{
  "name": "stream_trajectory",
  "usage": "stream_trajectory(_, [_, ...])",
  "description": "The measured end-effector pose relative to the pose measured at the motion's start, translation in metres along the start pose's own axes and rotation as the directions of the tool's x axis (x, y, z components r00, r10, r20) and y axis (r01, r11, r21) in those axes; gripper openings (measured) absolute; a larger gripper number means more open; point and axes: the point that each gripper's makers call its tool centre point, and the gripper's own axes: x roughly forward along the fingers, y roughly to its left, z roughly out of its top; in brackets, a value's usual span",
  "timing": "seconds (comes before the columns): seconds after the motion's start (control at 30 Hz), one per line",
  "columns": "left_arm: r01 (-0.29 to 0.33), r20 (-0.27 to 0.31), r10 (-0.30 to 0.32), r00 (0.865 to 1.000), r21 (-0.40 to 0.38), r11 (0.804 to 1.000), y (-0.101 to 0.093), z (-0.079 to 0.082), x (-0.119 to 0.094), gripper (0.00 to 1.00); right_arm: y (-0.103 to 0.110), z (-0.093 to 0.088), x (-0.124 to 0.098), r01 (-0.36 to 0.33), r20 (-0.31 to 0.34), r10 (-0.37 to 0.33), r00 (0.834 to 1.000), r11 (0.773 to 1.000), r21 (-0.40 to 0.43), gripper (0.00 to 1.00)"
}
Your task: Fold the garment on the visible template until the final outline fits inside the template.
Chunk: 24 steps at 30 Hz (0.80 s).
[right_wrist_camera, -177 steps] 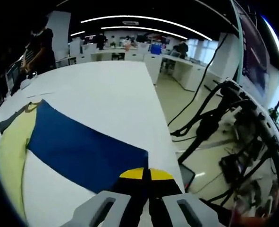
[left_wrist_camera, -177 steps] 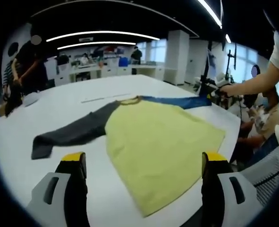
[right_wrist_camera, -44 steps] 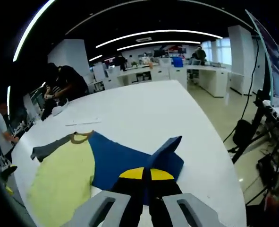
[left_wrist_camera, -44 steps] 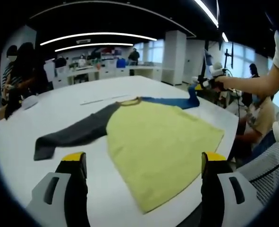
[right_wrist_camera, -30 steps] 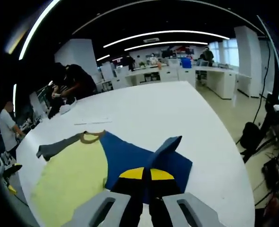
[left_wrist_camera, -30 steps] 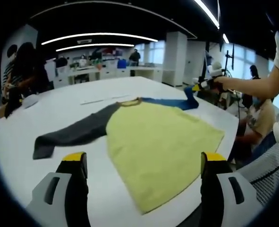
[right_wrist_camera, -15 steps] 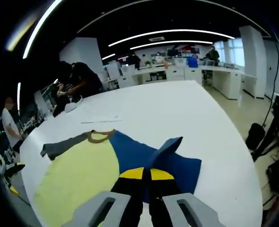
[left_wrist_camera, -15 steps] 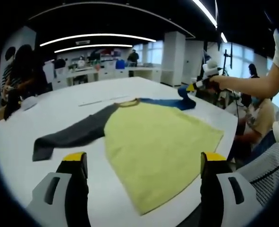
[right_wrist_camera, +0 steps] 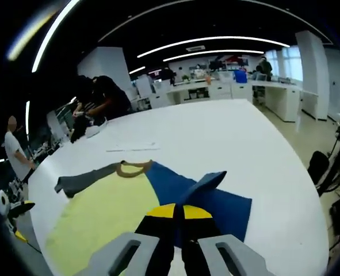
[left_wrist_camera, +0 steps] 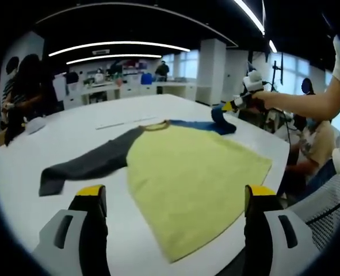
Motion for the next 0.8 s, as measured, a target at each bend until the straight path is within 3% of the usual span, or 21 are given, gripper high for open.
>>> stream_trajectory(0.8, [0.0, -0.003, 0.0, 1.0, -0.002, 1.0, 0.002, -0.002, -0.001, 0.97, 0.05, 0.01, 0.022, -0.069, -0.001, 0.069, 0.998, 0.997, -0.037, 0.0])
